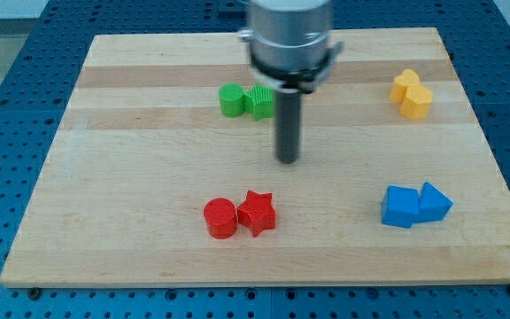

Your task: Separate the yellow blocks

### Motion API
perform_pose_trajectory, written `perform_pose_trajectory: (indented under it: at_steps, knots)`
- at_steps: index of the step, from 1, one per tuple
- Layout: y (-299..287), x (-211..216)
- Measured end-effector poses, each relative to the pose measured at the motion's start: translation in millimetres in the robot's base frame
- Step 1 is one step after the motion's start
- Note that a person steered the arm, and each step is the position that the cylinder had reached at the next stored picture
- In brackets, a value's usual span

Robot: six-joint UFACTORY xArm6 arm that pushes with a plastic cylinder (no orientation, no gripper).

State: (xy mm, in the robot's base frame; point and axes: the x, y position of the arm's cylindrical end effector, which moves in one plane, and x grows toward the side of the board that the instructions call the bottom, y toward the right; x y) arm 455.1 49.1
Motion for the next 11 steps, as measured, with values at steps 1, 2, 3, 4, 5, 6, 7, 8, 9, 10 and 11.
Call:
perform_pose_trajectory:
  at_steps: [1, 2, 3, 4, 5, 6, 7, 8, 9, 10, 11]
  knots:
    - [27.3, -1.9]
    - [73.6, -1.9]
    - [130.2, -2.0]
    - [174.2, -17.9]
    - [191.6, -49.6]
    - [181.8, -88.8]
    - [150.6, -117.5]
    - [108.6, -127.7]
    - [112.6, -127.7]
    - [154.6, -122.4]
    - [156.8, -102.6]
